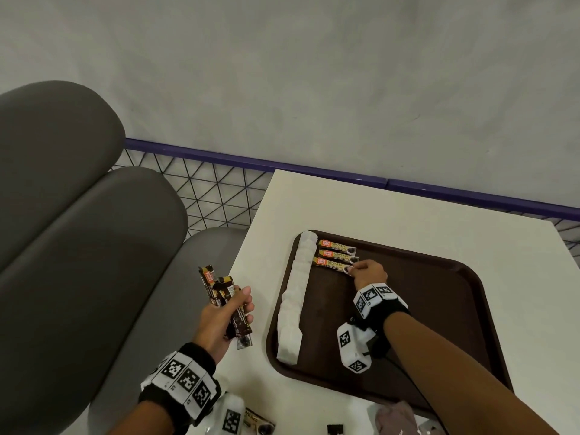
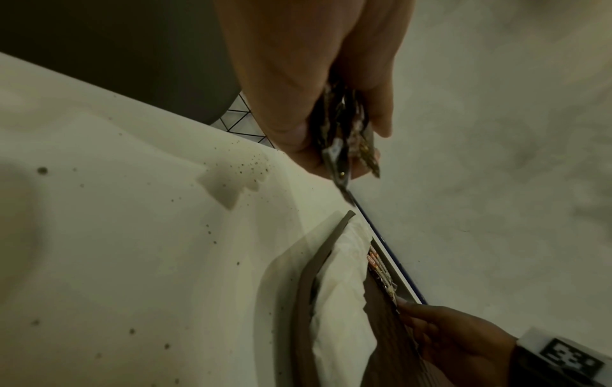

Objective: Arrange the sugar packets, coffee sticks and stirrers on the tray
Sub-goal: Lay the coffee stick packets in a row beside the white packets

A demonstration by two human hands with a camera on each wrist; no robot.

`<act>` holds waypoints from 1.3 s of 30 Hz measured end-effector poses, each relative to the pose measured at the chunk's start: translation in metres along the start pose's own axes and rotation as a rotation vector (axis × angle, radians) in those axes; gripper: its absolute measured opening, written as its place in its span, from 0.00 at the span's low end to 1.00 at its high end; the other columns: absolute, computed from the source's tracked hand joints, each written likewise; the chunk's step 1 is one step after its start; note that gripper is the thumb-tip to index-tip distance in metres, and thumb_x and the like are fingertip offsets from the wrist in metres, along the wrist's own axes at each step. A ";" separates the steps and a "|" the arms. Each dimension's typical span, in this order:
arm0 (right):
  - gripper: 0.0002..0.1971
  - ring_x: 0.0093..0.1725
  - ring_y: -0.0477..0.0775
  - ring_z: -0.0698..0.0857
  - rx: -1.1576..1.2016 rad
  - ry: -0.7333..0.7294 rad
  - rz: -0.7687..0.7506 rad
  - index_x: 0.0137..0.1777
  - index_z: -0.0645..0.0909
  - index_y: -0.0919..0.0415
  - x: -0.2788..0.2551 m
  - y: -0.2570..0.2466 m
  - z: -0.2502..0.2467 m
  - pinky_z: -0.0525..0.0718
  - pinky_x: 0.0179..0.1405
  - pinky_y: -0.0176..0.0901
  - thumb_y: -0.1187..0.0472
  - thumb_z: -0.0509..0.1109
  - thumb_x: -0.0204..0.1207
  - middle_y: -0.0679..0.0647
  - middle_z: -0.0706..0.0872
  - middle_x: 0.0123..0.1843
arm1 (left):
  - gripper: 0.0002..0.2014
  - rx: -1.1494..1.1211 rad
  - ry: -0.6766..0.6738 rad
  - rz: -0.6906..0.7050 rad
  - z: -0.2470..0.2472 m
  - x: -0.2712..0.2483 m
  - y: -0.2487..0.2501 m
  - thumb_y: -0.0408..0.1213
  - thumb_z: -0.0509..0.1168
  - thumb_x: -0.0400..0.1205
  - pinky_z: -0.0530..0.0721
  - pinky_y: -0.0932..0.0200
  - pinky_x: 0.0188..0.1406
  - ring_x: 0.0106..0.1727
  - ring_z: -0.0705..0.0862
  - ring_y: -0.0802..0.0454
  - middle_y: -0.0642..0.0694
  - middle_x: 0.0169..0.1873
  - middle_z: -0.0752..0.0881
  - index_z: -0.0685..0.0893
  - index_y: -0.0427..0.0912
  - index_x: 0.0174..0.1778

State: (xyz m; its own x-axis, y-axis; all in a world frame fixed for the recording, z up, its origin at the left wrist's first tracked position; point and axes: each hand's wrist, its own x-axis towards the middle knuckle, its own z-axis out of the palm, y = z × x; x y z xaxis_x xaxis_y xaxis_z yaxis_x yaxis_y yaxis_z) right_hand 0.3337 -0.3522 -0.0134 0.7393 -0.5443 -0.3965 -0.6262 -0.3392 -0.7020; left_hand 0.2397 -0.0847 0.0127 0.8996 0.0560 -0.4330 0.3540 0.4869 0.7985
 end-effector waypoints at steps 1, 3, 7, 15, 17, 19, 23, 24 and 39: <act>0.08 0.45 0.56 0.79 0.002 0.008 -0.005 0.53 0.83 0.64 0.001 0.000 0.000 0.76 0.43 0.40 0.64 0.72 0.74 0.63 0.85 0.57 | 0.09 -0.004 -0.005 -0.004 0.000 0.000 0.000 0.32 0.70 0.76 0.83 0.61 0.27 0.31 0.82 0.53 0.43 0.34 0.81 0.78 0.38 0.49; 0.09 0.45 0.56 0.80 0.015 0.026 -0.013 0.52 0.82 0.63 0.000 0.001 -0.001 0.77 0.43 0.41 0.63 0.73 0.73 0.63 0.85 0.55 | 0.09 -0.007 -0.006 -0.016 0.001 0.000 0.000 0.32 0.70 0.76 0.84 0.60 0.28 0.32 0.82 0.53 0.43 0.34 0.82 0.78 0.38 0.49; 0.06 0.54 0.61 0.82 0.067 0.115 -0.078 0.44 0.77 0.56 -0.002 0.005 -0.006 0.82 0.52 0.51 0.61 0.73 0.72 0.63 0.84 0.53 | 0.08 0.015 0.010 -0.005 0.008 0.002 -0.003 0.33 0.70 0.76 0.87 0.58 0.34 0.34 0.85 0.50 0.41 0.35 0.84 0.81 0.36 0.49; 0.04 0.50 0.47 0.70 -0.075 -0.172 -0.751 0.44 0.78 0.58 -0.084 -0.010 0.012 0.69 0.49 0.37 0.59 0.70 0.74 0.48 0.77 0.43 | 0.08 0.019 0.067 0.044 0.023 -0.012 0.000 0.32 0.69 0.78 0.90 0.58 0.38 0.37 0.87 0.48 0.40 0.37 0.86 0.82 0.34 0.49; 0.07 0.49 0.43 0.69 -0.151 -0.379 -0.860 0.42 0.77 0.55 -0.103 -0.011 0.017 0.66 0.45 0.30 0.53 0.70 0.75 0.46 0.76 0.43 | 0.08 0.022 0.076 0.067 0.027 -0.017 0.001 0.32 0.70 0.78 0.89 0.60 0.35 0.37 0.87 0.49 0.39 0.37 0.85 0.82 0.33 0.49; 0.10 0.46 0.41 0.70 -0.208 -0.557 -0.881 0.42 0.78 0.55 -0.121 -0.013 0.022 0.67 0.42 0.27 0.49 0.69 0.74 0.46 0.79 0.43 | 0.05 -0.002 0.075 0.087 0.030 -0.021 0.003 0.30 0.69 0.78 0.89 0.60 0.35 0.40 0.86 0.48 0.40 0.38 0.84 0.82 0.34 0.47; 0.10 0.37 0.39 0.77 -0.255 -0.749 -0.726 0.43 0.79 0.55 -0.142 -0.012 0.028 0.71 0.39 0.30 0.49 0.69 0.75 0.51 0.84 0.45 | 0.06 -0.068 0.070 0.121 0.032 -0.027 0.008 0.28 0.67 0.79 0.89 0.59 0.38 0.42 0.87 0.48 0.40 0.40 0.85 0.80 0.35 0.50; 0.10 0.39 0.41 0.77 -0.279 -0.782 -0.681 0.44 0.78 0.55 -0.144 -0.012 0.029 0.73 0.41 0.33 0.49 0.67 0.76 0.54 0.84 0.47 | 0.06 -0.076 0.072 0.120 0.032 -0.028 0.009 0.28 0.67 0.79 0.90 0.58 0.39 0.41 0.88 0.49 0.40 0.39 0.86 0.80 0.35 0.51; 0.04 0.29 0.45 0.76 0.313 -0.784 -0.359 0.44 0.80 0.60 -0.140 -0.020 -0.005 0.76 0.29 0.31 0.69 0.68 0.76 0.54 0.84 0.34 | 0.07 -0.040 0.019 0.114 0.025 -0.031 0.018 0.24 0.68 0.77 0.90 0.53 0.41 0.37 0.90 0.47 0.35 0.43 0.86 0.78 0.36 0.48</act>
State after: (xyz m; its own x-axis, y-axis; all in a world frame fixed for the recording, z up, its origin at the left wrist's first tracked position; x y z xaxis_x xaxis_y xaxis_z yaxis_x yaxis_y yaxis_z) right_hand 0.2414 -0.2731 0.0589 0.9044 0.2690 -0.3312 -0.3154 -0.1014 -0.9435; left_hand 0.2245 -0.0996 0.0513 0.9283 0.1297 -0.3485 0.2386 0.5108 0.8259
